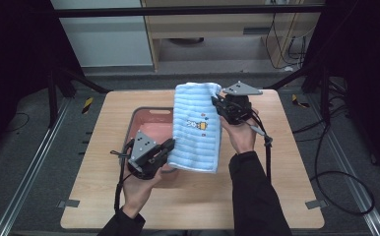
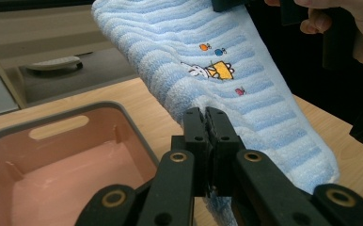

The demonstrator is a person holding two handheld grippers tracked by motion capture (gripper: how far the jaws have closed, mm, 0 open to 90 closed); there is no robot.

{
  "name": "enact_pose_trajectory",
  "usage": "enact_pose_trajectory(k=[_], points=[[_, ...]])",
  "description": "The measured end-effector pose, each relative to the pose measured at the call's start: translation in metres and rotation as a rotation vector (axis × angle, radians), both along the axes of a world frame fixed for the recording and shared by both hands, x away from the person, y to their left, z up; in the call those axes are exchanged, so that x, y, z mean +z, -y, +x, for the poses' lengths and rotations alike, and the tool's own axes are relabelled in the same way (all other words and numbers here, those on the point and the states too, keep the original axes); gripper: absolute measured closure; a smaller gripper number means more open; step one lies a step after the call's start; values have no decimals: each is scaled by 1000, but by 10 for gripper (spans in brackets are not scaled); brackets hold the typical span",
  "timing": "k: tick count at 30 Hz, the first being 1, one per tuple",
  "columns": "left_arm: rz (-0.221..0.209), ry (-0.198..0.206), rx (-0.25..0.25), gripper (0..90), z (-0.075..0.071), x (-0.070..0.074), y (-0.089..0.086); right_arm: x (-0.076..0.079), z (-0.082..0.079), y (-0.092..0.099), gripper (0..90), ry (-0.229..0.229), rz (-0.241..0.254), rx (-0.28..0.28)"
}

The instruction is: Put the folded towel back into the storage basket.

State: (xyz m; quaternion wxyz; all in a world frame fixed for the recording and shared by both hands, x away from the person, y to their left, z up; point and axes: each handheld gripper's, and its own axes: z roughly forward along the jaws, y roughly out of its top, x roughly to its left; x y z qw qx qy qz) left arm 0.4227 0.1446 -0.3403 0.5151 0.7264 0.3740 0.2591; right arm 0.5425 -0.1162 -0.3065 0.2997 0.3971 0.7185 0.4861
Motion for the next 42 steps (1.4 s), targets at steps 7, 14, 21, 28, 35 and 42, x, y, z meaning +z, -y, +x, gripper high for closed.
enact_pose_trajectory(k=[7,14,21,28,35,42], points=[[-6,12,40,879,4,5,-24,7,10,-25,829,5,-2,25],[-11,15,66,879,6,5,-42,4,20,-48,830,1,-7,55],[-13,3,86,879,11,2,-57,-1,31,-69,830,-11,-1,71],[-9,-10,109,879,18,-3,-71,-7,40,-82,829,-15,-5,82],[-15,-29,125,879,25,-10,-82,-15,48,-96,829,-27,4,94],[-12,-40,143,879,33,-16,-90,-23,56,-105,829,-28,0,98]])
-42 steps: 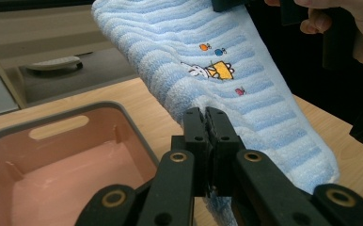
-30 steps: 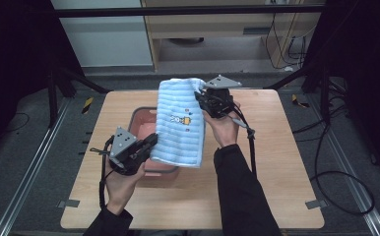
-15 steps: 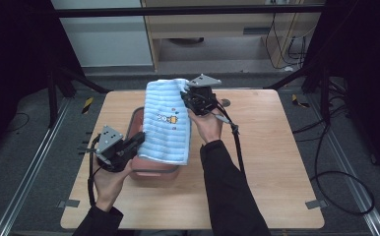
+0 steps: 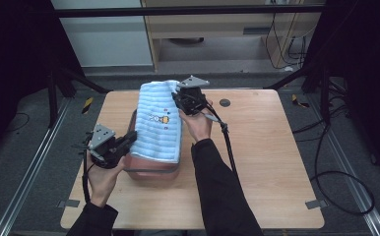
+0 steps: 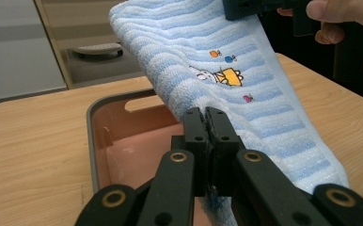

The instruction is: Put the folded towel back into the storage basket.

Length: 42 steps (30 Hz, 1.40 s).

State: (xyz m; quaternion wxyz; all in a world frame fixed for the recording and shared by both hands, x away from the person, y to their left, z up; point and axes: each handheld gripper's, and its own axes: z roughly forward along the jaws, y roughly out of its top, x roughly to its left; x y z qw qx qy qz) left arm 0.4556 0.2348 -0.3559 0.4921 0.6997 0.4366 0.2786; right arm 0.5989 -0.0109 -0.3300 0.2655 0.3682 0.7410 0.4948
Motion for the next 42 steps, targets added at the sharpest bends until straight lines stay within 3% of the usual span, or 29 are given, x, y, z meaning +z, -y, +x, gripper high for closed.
enact_pose_trajectory(k=[15,42], points=[[36,-46,29,879,11,-18,-7,-24,13,-18,828,-29,-24,18],[135,-125,38,879,16,-51,-5,-70,20,-28,827,-98,-62,30]])
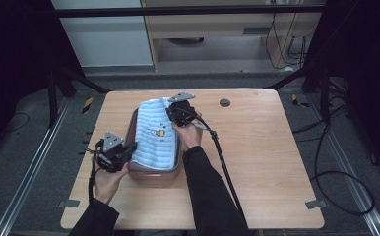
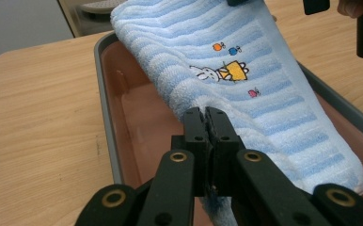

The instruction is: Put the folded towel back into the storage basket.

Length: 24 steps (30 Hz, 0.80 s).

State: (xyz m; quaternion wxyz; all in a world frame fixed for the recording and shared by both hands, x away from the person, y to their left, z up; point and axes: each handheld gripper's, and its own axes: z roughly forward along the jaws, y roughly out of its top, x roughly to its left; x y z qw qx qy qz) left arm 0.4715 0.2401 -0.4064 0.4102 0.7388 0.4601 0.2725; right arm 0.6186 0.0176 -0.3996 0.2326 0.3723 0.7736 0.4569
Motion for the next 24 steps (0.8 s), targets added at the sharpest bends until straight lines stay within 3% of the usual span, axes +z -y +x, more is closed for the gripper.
enact_pose_trajectory(k=[24], points=[[44,-63,10,878,-1,-19,-2,-27,2,-3,818,-83,-54,0]])
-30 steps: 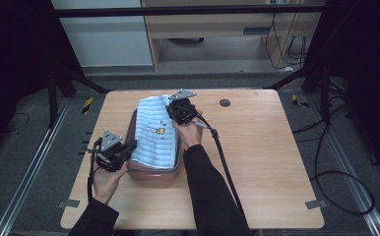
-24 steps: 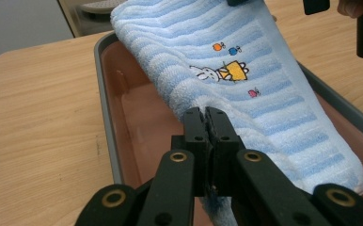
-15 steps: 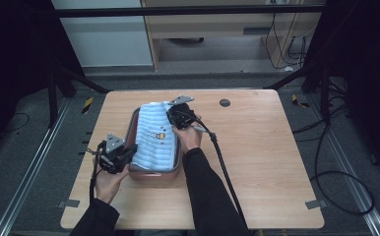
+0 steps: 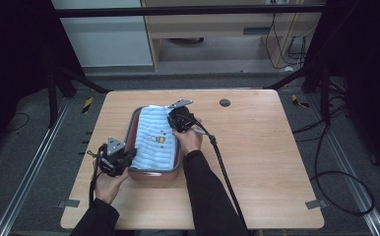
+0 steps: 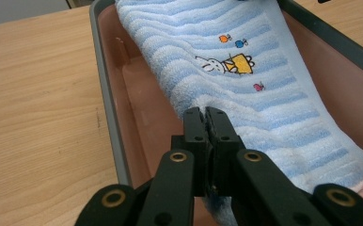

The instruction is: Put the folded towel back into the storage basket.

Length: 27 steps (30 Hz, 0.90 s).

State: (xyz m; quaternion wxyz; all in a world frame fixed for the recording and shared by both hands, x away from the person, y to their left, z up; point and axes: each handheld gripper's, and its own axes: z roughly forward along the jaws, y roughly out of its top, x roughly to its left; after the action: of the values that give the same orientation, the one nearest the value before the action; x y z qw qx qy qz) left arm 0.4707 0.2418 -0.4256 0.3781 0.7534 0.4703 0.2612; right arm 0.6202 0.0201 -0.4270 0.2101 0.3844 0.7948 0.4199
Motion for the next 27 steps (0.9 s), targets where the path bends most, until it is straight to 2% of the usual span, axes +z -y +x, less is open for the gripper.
enact_pose_trajectory(k=[8,11,13,17,27], points=[[12,-30,1,873,2,-4,-1,-9,3,-4,795,-32,-28,7],[14,-40,3,859,4,-7,0,-12,3,-5,752,-38,-41,9],[16,-35,10,815,5,-7,-1,-13,3,-6,709,-36,-48,9],[-2,-22,18,761,4,-4,-3,-8,1,-4,654,-12,-46,-1],[-21,25,4,651,-1,7,-5,17,-11,16,571,58,14,-31]])
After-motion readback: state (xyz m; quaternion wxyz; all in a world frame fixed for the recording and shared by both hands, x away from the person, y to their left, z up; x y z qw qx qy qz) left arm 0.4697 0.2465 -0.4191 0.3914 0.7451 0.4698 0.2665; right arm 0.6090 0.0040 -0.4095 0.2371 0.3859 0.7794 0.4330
